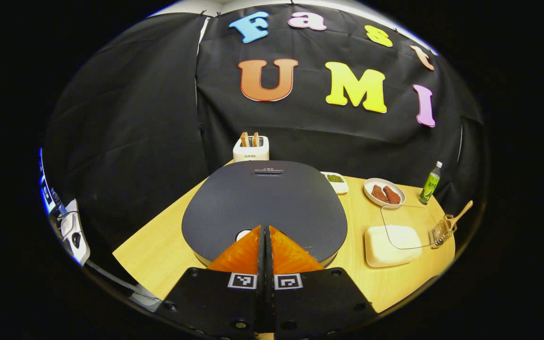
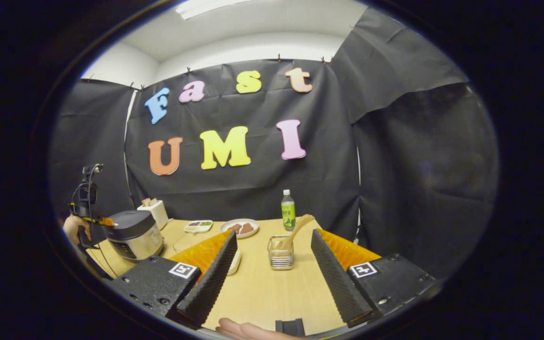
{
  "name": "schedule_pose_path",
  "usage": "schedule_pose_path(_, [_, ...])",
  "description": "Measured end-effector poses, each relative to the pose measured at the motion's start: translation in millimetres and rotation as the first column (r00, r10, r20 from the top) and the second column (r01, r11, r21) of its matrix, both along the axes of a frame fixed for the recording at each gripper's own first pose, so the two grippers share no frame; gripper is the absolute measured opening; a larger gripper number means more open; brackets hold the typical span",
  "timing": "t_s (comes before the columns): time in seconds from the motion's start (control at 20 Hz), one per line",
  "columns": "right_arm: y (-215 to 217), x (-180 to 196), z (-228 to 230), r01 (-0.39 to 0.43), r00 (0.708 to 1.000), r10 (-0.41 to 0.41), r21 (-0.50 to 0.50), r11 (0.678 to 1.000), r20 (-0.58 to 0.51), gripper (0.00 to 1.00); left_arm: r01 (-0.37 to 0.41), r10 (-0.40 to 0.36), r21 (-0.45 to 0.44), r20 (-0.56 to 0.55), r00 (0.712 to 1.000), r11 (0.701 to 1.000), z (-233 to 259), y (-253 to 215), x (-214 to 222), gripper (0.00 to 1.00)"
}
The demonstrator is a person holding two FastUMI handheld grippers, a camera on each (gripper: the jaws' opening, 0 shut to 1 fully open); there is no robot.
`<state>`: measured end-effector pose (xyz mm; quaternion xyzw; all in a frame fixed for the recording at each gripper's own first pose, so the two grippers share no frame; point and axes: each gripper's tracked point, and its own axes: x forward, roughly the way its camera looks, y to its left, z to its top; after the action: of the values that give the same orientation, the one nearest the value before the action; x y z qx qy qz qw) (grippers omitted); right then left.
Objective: Close the left gripper, press the button to open the rice cooker; take a wooden spoon from the chopstick holder with the right hand, scoop a spoonful of rice and pour it into the rice cooker, then put the wooden spoon back into the chopstick holder.
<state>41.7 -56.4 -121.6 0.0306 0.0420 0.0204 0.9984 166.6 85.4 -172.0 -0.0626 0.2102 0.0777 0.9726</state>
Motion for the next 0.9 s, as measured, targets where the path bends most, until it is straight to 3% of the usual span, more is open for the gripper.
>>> schedule_pose_path(0.25, [-16,12,-16,0.043,0.999,-0.043,-0.029,0.999,-0.010,1.00,-0.026,0.013,0.097,0.130,0.991,0.995,37,-1,-15,0.00])
schedule_pose_path(0.3, [-17,16,-19,0.049,0.999,-0.050,-0.032,0.998,-0.012,1.00,-0.031,0.006,0.135,0.182,0.983,0.990,53,-3,-20,0.15])
schedule_pose_path(0.4, [-18,26,-28,0.051,0.998,-0.052,-0.028,0.998,-0.023,1.00,-0.027,-0.014,0.155,0.257,0.966,0.988,78,-15,-31,0.29])
schedule_pose_path(0.55, [-23,44,-37,0.058,0.998,-0.058,-0.017,0.998,-0.027,1.00,-0.011,-0.041,0.155,0.326,0.944,0.988,102,-34,-52,0.90])
schedule_pose_path(0.6, [-26,54,-40,0.064,0.998,-0.064,-0.016,0.998,-0.022,1.00,-0.039,-0.028,0.179,0.354,0.935,0.983,108,-30,-58,0.96])
schedule_pose_path(0.7, [-36,79,-51,0.083,0.996,-0.083,-0.009,0.996,-0.026,1.00,-0.070,-0.017,0.203,0.396,0.918,0.977,118,-33,-73,0.95])
schedule_pose_path(0.9, [-52,134,-67,0.105,0.994,-0.105,0.010,0.994,-0.040,1.00,-0.031,-0.038,0.157,0.414,0.910,0.987,114,-50,-104,0.95])
